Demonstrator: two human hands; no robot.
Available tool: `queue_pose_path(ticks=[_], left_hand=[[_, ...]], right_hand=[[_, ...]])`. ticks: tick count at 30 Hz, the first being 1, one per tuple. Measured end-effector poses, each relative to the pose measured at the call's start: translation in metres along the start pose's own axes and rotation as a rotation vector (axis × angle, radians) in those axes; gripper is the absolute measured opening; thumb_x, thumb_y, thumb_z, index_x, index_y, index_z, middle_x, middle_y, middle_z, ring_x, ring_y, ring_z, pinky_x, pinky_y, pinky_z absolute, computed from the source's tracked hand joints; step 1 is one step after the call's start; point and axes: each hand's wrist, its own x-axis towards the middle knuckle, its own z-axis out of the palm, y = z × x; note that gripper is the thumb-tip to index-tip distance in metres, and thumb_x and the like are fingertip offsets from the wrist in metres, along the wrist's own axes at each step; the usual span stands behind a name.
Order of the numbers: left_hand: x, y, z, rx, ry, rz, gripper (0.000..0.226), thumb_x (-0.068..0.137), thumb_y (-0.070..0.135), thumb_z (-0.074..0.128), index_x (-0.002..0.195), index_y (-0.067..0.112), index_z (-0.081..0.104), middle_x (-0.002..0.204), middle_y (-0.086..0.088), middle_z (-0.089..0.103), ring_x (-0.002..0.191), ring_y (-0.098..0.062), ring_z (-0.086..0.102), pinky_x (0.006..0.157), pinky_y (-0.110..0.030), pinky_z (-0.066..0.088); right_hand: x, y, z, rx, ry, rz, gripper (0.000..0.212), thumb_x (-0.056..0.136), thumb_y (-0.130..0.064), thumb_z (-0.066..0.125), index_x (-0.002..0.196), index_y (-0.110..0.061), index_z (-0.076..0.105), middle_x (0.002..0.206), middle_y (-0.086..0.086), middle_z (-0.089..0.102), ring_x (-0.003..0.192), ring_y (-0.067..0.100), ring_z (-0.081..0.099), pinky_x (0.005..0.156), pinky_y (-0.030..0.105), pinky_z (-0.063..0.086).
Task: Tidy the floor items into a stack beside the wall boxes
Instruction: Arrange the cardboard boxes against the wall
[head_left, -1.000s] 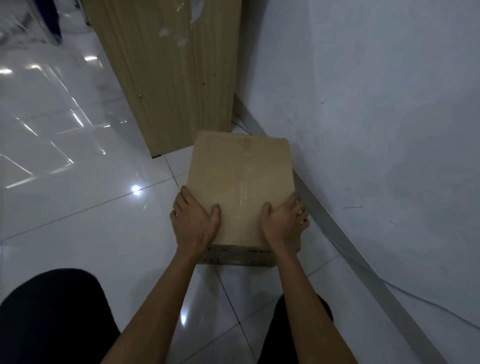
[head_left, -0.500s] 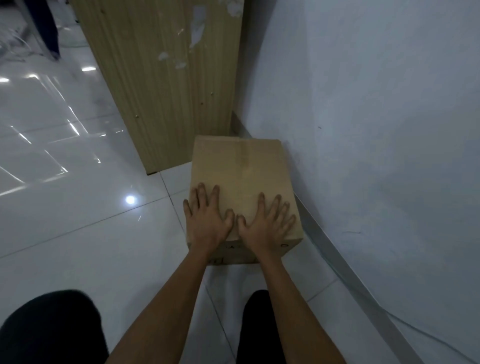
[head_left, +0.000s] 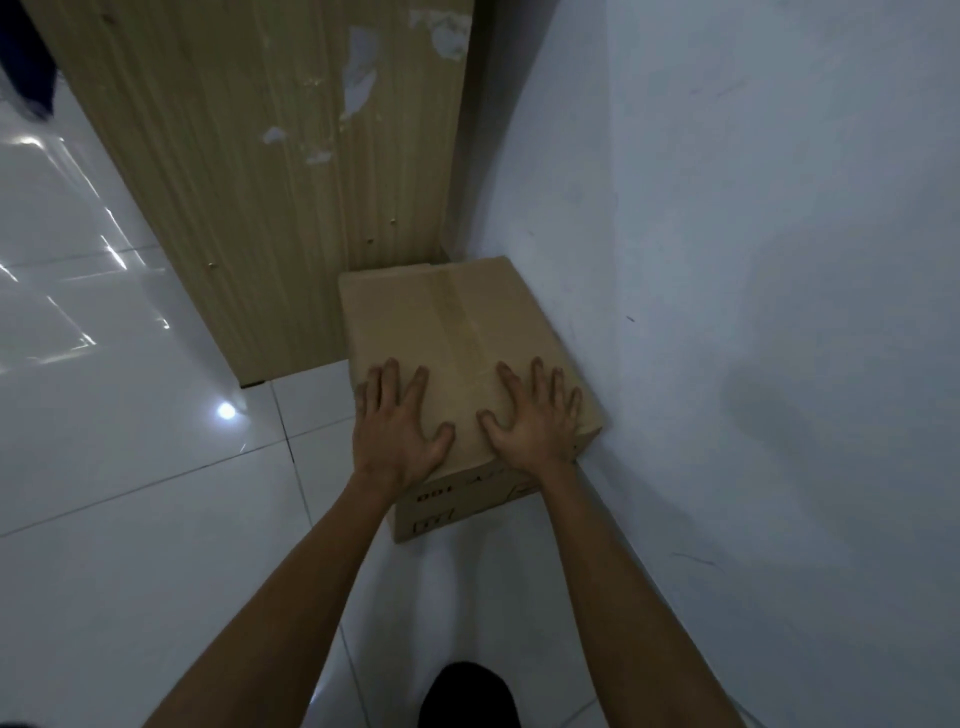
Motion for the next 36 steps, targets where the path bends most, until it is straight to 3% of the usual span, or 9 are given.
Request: queue_pose_path(ticks=[12, 16, 18, 21, 25, 29, 32, 36], left_hand=[[0.038, 0.011, -0.001, -0.07, -0.068, -0.063, 0.099, 0.074, 0.072, 0.041, 0.158, 0.024, 0.024, 0.166, -0.015, 0.008, 0.153, -0.033, 0.001, 0.124, -0.049, -0.001], [0.06, -0.014, -0.05, -0.077, -0.31, 0.048, 0.097, 0.074, 0.075, 0.043, 0.154, 0.021, 0.035, 0.159, -0.015, 0.029, 0.147, -0.032, 0.026, 0.12, -0.041, 0.022], [0.059, -0.024, -0.076, -0.053, -0.359, 0.106, 0.09, 0.087, 0.066, 0.051, 0.158, 0.017, 0.027, 0.159, -0.014, 0.031, 0.146, -0.03, 0.03, 0.119, -0.04, 0.023], [0.02, -0.037, -0.117, -0.078, -0.273, 0.121, 0.082, 0.095, 0.049, 0.057, 0.16, 0.017, 0.018, 0.164, -0.013, 0.025, 0.147, -0.029, 0.031, 0.12, -0.046, 0.023], [-0.074, -0.023, -0.189, -0.073, -0.249, 0.178, 0.073, 0.093, 0.052, 0.058, 0.154, 0.02, 0.033, 0.154, -0.009, 0.044, 0.135, -0.031, 0.048, 0.115, -0.052, 0.03], [-0.138, 0.006, -0.261, -0.112, -0.204, 0.196, 0.067, 0.09, 0.051, 0.06, 0.148, 0.021, 0.043, 0.141, -0.009, 0.056, 0.125, -0.029, 0.055, 0.111, -0.055, 0.034], [-0.175, 0.043, -0.322, -0.121, -0.29, 0.232, 0.06, 0.092, 0.046, 0.061, 0.145, 0.02, 0.047, 0.137, -0.008, 0.058, 0.12, -0.03, 0.057, 0.101, -0.05, 0.044], [-0.21, 0.123, -0.419, -0.175, -0.389, 0.311, 0.045, 0.094, 0.038, 0.061, 0.133, 0.015, 0.055, 0.123, -0.009, 0.064, 0.108, -0.03, 0.061, 0.084, -0.041, 0.052]], right_hand=[[0.048, 0.001, -0.014, -0.052, -0.038, -0.056, 0.058, 0.098, -0.049, 0.037, 0.154, -0.045, 0.026, 0.166, 0.006, 0.019, 0.153, 0.031, 0.013, 0.12, 0.061, 0.006], [0.042, -0.016, -0.025, -0.163, -0.106, -0.008, 0.055, 0.104, -0.045, 0.029, 0.157, -0.037, 0.021, 0.166, 0.008, 0.017, 0.152, 0.032, 0.015, 0.12, 0.063, 0.006], [0.027, -0.025, -0.036, -0.115, -0.085, 0.04, 0.058, 0.104, -0.045, 0.031, 0.159, -0.029, 0.019, 0.166, 0.01, 0.018, 0.152, 0.03, 0.016, 0.121, 0.061, 0.006], [-0.029, -0.042, -0.069, 0.116, 0.041, 0.128, 0.064, 0.102, -0.045, 0.041, 0.158, -0.021, 0.024, 0.163, 0.011, 0.024, 0.15, 0.029, 0.022, 0.121, 0.06, 0.01], [-0.185, -0.074, -0.127, 0.291, 0.194, 0.26, 0.06, 0.098, -0.041, 0.055, 0.15, -0.015, 0.039, 0.154, 0.013, 0.04, 0.142, 0.028, 0.036, 0.117, 0.052, 0.023], [-0.273, -0.1, -0.201, 0.358, 0.155, 0.43, 0.06, 0.098, -0.038, 0.055, 0.151, -0.017, 0.036, 0.155, 0.01, 0.038, 0.141, 0.027, 0.036, 0.117, 0.051, 0.024], [-0.316, -0.118, -0.272, 0.394, 0.143, 0.522, 0.061, 0.098, -0.036, 0.055, 0.153, -0.017, 0.033, 0.159, 0.011, 0.032, 0.145, 0.028, 0.032, 0.117, 0.054, 0.024], [-0.387, -0.13, -0.397, 0.475, 0.188, 0.64, 0.06, 0.095, -0.021, 0.057, 0.151, -0.016, 0.036, 0.153, 0.011, 0.037, 0.139, 0.03, 0.038, 0.114, 0.053, 0.03]])
